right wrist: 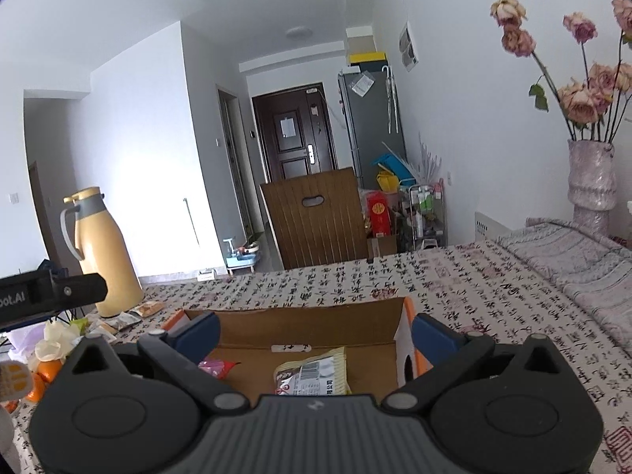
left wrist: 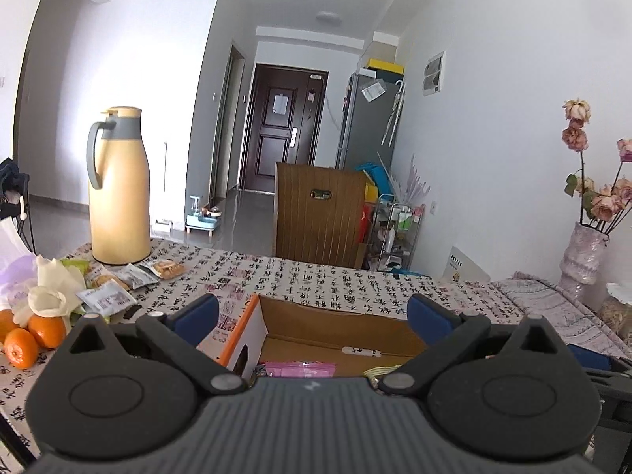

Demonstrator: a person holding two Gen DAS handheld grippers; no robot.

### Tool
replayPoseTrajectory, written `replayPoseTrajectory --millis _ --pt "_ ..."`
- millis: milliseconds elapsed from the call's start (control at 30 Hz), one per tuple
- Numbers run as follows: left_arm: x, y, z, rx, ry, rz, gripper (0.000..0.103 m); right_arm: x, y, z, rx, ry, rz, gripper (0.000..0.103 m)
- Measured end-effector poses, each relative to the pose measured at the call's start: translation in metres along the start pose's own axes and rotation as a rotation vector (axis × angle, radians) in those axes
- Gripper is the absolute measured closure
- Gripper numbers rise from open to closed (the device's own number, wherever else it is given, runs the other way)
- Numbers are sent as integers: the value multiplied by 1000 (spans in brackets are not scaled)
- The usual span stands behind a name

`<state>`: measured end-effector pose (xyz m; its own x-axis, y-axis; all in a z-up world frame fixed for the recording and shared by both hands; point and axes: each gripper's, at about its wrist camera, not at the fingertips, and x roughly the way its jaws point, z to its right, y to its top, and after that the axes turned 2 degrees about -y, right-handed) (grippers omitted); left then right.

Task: Organize snacks
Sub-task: 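Move both tools back toward the remaining snacks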

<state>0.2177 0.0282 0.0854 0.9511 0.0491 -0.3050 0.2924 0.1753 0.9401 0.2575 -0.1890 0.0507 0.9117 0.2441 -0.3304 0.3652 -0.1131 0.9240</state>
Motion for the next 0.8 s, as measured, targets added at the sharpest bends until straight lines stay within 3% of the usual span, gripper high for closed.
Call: replayPoseTrajectory --millis 367,800 --pt "-47 -8 3 20 -13 15 0 -56 -8 9 -19 -11 24 0" --pt "-95 -39 -19 32 -3 -8 0 -118 -44 25 -63 -19 6 0"
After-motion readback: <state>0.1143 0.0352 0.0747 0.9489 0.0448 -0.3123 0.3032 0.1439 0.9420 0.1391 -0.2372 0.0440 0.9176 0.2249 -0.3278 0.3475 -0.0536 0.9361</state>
